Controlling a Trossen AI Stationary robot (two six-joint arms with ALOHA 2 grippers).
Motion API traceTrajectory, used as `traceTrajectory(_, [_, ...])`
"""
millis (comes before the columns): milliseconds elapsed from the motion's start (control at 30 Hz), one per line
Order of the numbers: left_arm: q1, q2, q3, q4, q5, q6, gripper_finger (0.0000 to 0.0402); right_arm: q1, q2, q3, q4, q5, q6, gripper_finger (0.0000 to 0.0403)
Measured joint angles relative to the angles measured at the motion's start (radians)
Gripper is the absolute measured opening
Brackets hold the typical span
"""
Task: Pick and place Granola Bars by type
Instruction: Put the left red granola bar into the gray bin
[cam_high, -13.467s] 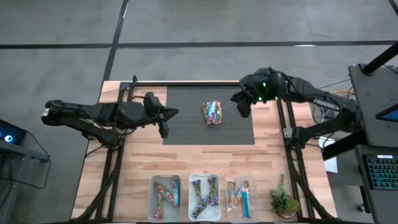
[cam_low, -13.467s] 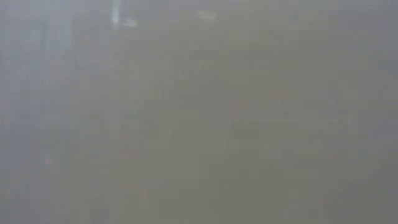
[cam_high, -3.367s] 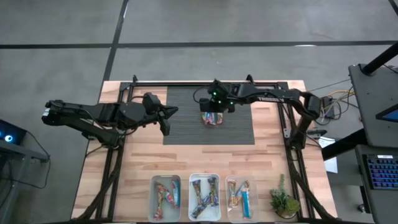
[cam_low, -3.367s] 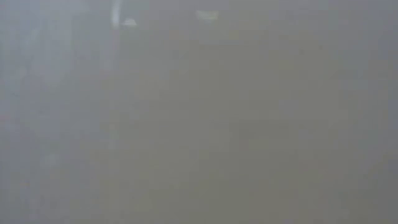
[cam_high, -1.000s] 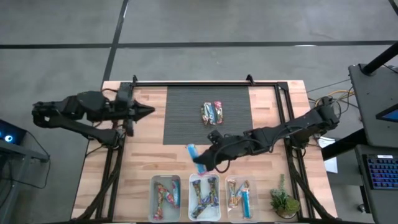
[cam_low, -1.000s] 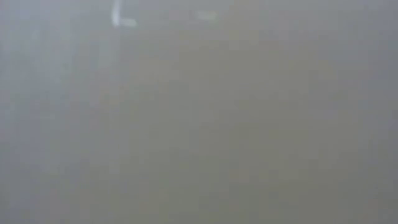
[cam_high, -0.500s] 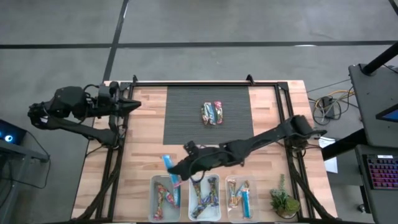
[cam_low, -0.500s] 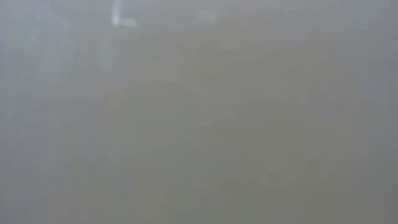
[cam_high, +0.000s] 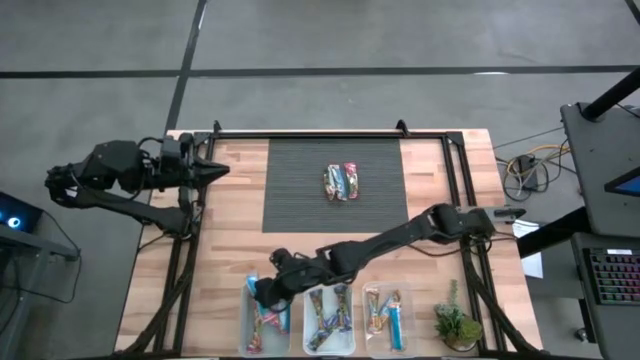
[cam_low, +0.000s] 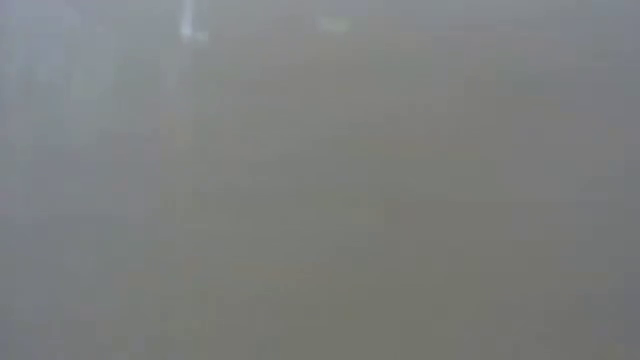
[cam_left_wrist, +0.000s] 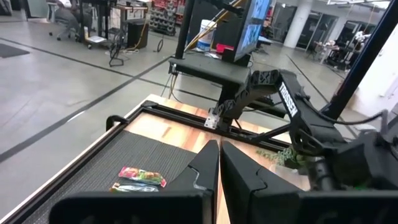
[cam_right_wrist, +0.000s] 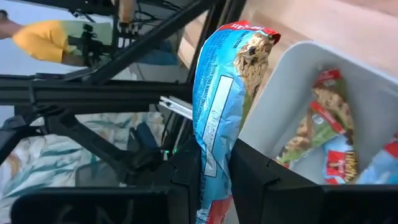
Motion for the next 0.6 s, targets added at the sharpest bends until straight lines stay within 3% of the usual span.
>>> traceTrajectory(333, [0.0,0.0,-0.002,-0.006,0.0,-0.001,0.0,0.028,0.145,0.167,-0.044,0.007,0.138,0.0061])
traceTrajectory(600, [0.0,-0.001,-0.002,-0.014,0.0,-0.002,0.0,0.09,0.162,0.186,-0.176,0.249,0.347,0.0061])
